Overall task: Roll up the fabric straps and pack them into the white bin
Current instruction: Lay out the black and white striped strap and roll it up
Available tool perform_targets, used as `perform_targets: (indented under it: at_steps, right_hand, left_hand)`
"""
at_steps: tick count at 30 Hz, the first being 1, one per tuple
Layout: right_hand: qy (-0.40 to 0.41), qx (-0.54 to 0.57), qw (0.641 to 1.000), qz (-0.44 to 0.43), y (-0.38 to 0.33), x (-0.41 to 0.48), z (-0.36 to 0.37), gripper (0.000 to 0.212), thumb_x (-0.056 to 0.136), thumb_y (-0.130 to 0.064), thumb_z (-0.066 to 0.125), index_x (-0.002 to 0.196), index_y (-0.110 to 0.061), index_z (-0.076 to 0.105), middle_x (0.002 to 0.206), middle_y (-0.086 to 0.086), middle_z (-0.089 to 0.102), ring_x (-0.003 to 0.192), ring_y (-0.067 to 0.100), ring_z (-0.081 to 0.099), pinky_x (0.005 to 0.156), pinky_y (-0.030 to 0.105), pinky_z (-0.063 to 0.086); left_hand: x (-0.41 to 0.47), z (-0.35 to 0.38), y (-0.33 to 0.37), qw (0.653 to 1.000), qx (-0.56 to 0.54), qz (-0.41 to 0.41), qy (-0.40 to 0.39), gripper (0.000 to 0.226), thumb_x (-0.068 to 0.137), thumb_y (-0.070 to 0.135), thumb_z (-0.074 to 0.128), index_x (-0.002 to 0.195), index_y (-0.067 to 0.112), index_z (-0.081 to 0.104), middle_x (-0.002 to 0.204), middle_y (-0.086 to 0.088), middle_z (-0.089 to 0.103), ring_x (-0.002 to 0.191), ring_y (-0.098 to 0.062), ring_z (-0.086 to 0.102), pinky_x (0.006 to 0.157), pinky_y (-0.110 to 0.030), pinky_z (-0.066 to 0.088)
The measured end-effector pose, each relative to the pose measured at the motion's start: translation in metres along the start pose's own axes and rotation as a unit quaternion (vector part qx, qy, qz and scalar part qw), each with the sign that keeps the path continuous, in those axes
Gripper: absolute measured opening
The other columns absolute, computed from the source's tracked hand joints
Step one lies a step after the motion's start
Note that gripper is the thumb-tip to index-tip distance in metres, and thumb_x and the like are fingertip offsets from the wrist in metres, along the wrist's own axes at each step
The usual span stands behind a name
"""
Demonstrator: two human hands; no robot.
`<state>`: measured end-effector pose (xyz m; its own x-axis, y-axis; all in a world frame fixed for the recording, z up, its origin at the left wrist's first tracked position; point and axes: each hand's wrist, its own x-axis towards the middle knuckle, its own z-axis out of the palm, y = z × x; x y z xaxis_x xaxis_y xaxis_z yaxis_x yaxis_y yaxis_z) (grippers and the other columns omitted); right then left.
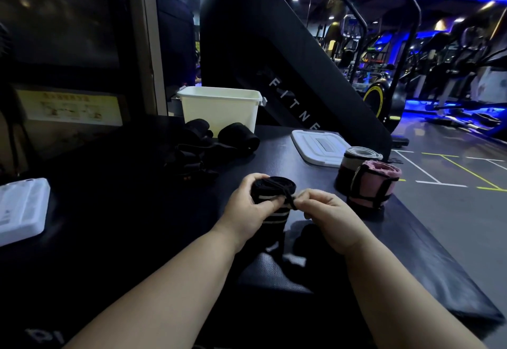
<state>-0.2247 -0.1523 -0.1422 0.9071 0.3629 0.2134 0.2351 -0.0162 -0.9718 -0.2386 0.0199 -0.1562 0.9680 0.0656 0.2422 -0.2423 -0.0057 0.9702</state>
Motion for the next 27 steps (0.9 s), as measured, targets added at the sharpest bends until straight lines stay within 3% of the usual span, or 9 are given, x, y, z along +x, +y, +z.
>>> perform_targets:
  at_steps: [3,6,10,14,17,19,22,25,27]
  right_hand:
    - [0.020,0.032,0.999,0.019,0.003,-0.001,0.002,0.015,0.088,-0.005,0.063,0.075,-0.010,0.068,0.059,-0.009,0.063,0.052,0.000,0.049,0.053,0.012,0.040]
    - [0.043,0.018,0.999,0.000,0.005,0.001,0.000,0.010,0.087,0.002,0.063,0.086,-0.007,0.066,0.064,-0.009,0.068,0.059,-0.005,0.058,0.058,0.008,0.043]
    - [0.068,0.039,0.997,0.014,0.008,0.003,-0.004,0.038,0.082,0.006,0.068,0.111,-0.011,0.051,0.064,-0.005,0.066,0.061,0.000,0.063,0.059,0.011,0.047]
    - [0.066,0.052,0.996,0.029,0.010,0.005,-0.006,0.045,0.077,0.003,0.072,0.115,-0.009,0.050,0.064,-0.004,0.066,0.058,0.003,0.061,0.059,0.015,0.047]
    - [0.069,0.073,0.995,0.029,0.010,0.005,-0.006,0.057,0.070,0.004,0.076,0.120,-0.007,0.050,0.067,-0.001,0.064,0.061,0.007,0.061,0.062,0.017,0.049]
    - [0.061,0.071,0.995,0.018,0.010,0.004,-0.007,0.070,0.061,-0.001,0.085,0.123,-0.011,0.053,0.080,0.006,0.063,0.074,0.014,0.064,0.073,0.024,0.053]
    - [0.008,0.076,0.997,0.005,0.011,0.002,-0.009,0.079,0.047,-0.026,0.095,0.120,-0.023,0.063,0.108,0.012,0.066,0.099,0.021,0.065,0.087,0.033,0.053]
    - [-0.057,0.109,0.992,0.019,0.009,0.001,-0.008,0.072,0.058,-0.024,0.091,0.124,-0.018,0.062,0.112,0.009,0.071,0.102,0.021,0.066,0.090,0.030,0.053]
    - [-0.090,0.121,0.988,0.030,0.008,0.000,-0.007,0.073,0.063,-0.029,0.090,0.128,-0.017,0.060,0.119,0.014,0.068,0.110,0.026,0.064,0.099,0.036,0.050]
  left_hand:
    - [-0.001,-0.004,0.001,0.998,-0.042,-0.010,-0.048,0.037,0.086,0.008,0.071,0.116,0.020,0.054,0.110,-0.011,0.066,0.101,-0.021,0.064,0.091,-0.035,0.053]
    - [-0.001,-0.006,0.001,0.997,-0.050,-0.011,-0.065,0.035,0.089,0.005,0.065,0.118,0.020,0.052,0.110,-0.010,0.065,0.098,-0.018,0.064,0.087,-0.033,0.054]
    - [0.000,-0.005,-0.001,0.997,-0.021,0.000,-0.070,0.042,0.083,0.018,0.073,0.119,0.024,0.053,0.117,-0.011,0.065,0.110,-0.026,0.063,0.097,-0.040,0.052]
    - [0.001,-0.006,-0.002,0.997,-0.017,0.003,-0.079,0.044,0.085,0.013,0.072,0.122,0.021,0.050,0.121,-0.015,0.063,0.116,-0.030,0.060,0.101,-0.043,0.049]
    - [0.000,-0.006,-0.002,0.995,-0.021,0.003,-0.102,0.049,0.077,0.022,0.073,0.121,0.026,0.050,0.124,-0.016,0.061,0.116,-0.028,0.061,0.101,-0.040,0.050]
    - [-0.002,-0.007,0.001,0.991,-0.020,-0.006,-0.131,0.054,0.076,0.025,0.069,0.124,0.028,0.046,0.127,-0.015,0.059,0.117,-0.027,0.060,0.101,-0.036,0.049]
    - [-0.004,-0.008,0.003,0.985,-0.028,-0.027,-0.168,0.058,0.078,0.025,0.066,0.129,0.028,0.038,0.129,-0.016,0.057,0.112,-0.024,0.063,0.094,-0.029,0.052]
    - [-0.005,-0.007,0.004,0.984,-0.044,-0.040,-0.170,0.053,0.086,0.020,0.066,0.128,0.029,0.035,0.125,-0.016,0.057,0.100,-0.018,0.064,0.089,-0.031,0.053]
    - [-0.004,-0.006,0.003,0.987,-0.017,-0.028,-0.159,0.048,0.088,0.023,0.067,0.124,0.033,0.037,0.126,-0.015,0.056,0.103,-0.020,0.064,0.094,-0.035,0.052]
